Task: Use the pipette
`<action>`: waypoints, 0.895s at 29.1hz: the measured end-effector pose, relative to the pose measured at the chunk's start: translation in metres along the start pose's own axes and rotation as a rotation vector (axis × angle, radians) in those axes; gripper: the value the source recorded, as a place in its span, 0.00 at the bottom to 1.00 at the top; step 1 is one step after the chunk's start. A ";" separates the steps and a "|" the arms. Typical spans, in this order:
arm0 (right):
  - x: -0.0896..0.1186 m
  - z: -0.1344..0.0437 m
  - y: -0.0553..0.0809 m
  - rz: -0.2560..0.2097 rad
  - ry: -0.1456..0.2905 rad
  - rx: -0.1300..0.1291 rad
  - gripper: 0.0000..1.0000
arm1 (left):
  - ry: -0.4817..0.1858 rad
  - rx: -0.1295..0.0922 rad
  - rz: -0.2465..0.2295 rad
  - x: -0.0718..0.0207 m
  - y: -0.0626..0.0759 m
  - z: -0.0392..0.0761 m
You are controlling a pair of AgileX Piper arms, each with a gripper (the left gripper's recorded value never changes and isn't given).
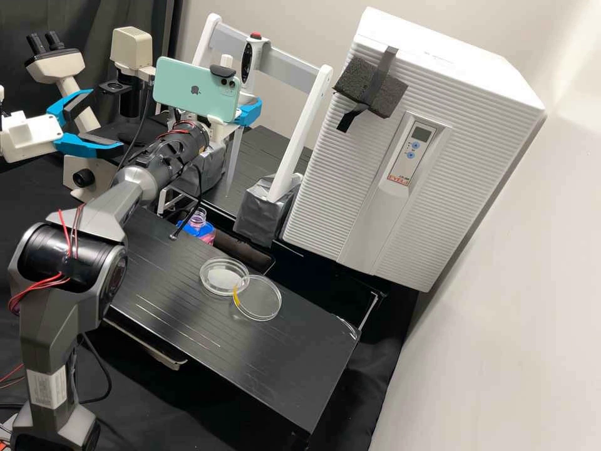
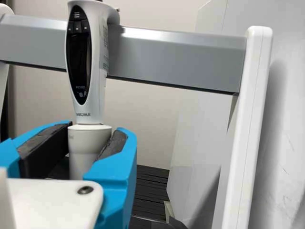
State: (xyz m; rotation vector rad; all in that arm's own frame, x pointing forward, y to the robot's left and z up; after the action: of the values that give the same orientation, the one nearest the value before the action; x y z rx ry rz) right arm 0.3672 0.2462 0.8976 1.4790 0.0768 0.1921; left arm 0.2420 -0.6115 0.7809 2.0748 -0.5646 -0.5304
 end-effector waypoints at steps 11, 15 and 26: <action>-0.001 -0.002 -0.001 -0.004 0.005 0.053 0.00 | 0.014 -0.010 0.002 0.0000 0.000 -0.001; -0.004 -0.005 0.002 -0.017 0.013 0.092 0.00 | 0.014 -0.010 0.002 0.0000 0.000 -0.001; -0.007 -0.013 0.004 -0.015 0.033 0.151 0.00 | 0.016 -0.009 0.002 0.0000 0.000 -0.002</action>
State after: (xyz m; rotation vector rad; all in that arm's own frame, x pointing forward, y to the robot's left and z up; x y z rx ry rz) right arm 0.3577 0.2577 0.9002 1.6253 0.1315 0.2015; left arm 0.2429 -0.6105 0.7821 2.0678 -0.5543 -0.5137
